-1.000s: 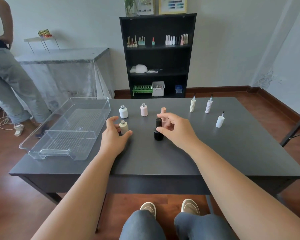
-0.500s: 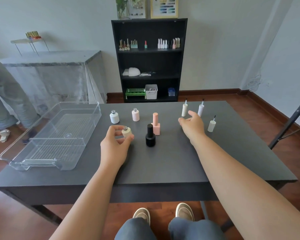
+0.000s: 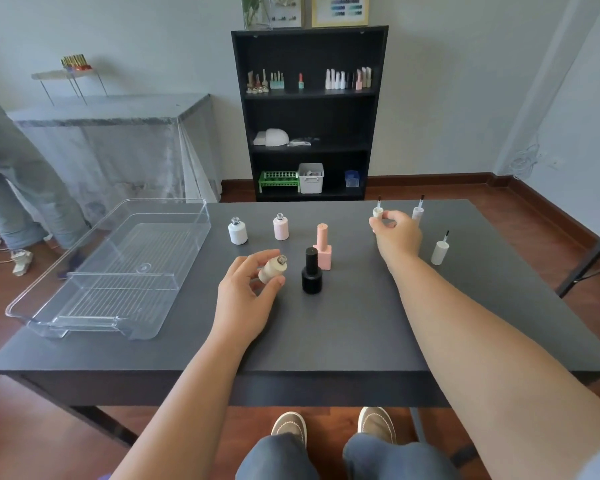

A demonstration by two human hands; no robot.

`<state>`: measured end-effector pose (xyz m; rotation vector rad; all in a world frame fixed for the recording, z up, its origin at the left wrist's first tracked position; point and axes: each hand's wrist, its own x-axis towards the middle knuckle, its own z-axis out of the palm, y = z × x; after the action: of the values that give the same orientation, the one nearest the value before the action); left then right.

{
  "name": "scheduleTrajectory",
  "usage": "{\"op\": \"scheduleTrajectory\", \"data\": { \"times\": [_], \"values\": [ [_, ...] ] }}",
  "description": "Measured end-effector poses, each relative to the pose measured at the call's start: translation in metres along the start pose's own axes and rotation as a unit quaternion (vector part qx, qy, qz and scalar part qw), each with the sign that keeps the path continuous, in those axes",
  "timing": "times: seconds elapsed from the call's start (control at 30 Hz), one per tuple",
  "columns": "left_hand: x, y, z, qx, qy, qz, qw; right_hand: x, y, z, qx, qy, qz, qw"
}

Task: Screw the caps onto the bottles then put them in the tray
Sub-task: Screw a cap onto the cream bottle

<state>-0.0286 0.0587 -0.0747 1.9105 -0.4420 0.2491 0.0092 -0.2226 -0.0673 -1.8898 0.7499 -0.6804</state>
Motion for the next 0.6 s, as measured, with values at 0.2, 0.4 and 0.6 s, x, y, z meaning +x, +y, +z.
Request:
{"op": "scheduleTrajectory", "data": {
  "times": [0.2,0.4,0.6],
  "values": [
    [-0.003,0.0,0.0,-0.005,0.013,0.021,1.0,-0.036,0.007,-0.022,0.041,-0.028,-0.059,0.997],
    [-0.012,0.012,-0.001,-0.067,0.035,-0.001,0.997,-0.068,0.007,-0.045,0.109,-0.076,-0.062,0.989],
    [-0.035,0.025,0.009,-0.099,0.006,-0.018,0.995,-0.111,0.012,-0.07,0.17,-0.195,-0.131,0.957]
  ]
}}
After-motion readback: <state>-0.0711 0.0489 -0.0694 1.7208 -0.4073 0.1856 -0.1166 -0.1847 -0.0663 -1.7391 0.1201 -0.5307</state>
